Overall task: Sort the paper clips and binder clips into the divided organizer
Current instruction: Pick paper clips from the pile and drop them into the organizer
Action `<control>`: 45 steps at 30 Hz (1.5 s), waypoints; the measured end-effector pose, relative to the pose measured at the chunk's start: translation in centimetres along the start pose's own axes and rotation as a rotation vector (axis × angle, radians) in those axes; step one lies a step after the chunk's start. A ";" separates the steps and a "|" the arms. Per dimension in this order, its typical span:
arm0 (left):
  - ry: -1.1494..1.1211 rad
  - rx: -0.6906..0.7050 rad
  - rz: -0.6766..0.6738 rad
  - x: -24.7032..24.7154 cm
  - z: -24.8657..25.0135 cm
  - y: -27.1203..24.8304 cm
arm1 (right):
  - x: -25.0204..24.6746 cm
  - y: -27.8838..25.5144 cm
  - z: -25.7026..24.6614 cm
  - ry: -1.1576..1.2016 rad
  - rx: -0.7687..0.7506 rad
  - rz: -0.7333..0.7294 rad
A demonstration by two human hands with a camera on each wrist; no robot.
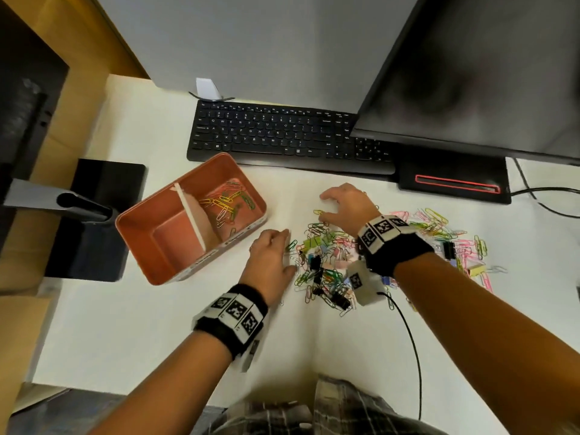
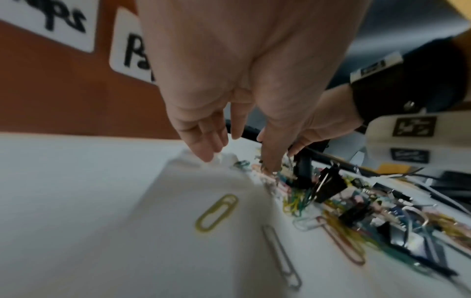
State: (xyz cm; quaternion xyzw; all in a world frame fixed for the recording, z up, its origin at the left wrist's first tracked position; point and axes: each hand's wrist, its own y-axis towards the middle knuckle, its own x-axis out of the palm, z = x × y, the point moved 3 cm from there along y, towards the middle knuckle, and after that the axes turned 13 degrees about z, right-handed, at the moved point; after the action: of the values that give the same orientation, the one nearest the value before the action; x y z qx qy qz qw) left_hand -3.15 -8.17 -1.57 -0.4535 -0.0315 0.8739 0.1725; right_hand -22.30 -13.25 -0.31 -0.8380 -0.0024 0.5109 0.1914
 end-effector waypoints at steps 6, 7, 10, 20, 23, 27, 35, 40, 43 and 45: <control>-0.001 0.018 0.042 1.7 -0.2 1.3 | 1.9 -0.3 -1.0 -0.027 -0.084 -0.032; -0.020 0.034 0.047 1.7 -0.3 1.4 | 2.2 -0.4 -0.9 -0.045 -0.102 -0.043; -0.071 0.063 0.063 1.7 -0.8 1.8 | 2.3 -0.7 -0.7 -0.051 -0.107 -0.073; 0.016 0.042 0.066 2.3 -1.0 2.3 | 1.5 -0.8 -0.8 -0.083 -0.129 -0.137; 0.022 0.045 0.057 2.2 -1.0 2.2 | 1.6 -1.3 -0.5 -0.041 -0.136 -0.124; -0.119 -0.030 0.108 1.5 -0.7 1.7 | 1.3 -1.5 0.9 0.086 -0.072 -0.085; -0.151 -0.200 0.071 2.4 0.5 0.7 | -3.6 -1.6 6.0 0.162 0.044 0.144; -0.055 -0.157 0.085 2.8 0.8 0.9 | -3.1 -0.6 7.1 -0.060 -0.033 0.043; -0.055 -0.109 0.124 2.4 0.7 1.0 | -2.3 -0.6 6.7 -0.121 -0.066 -0.005; -0.052 -0.095 0.123 2.1 0.6 1.0 | -1.8 -0.7 6.2 -0.122 -0.096 -0.006</control>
State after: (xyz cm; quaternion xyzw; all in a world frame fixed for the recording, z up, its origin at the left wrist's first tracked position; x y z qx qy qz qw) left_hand -4.96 -8.36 -3.06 -0.4396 -0.0496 0.8917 0.0956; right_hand -28.40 -11.02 -1.05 -0.8135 -0.0408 0.5599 0.1520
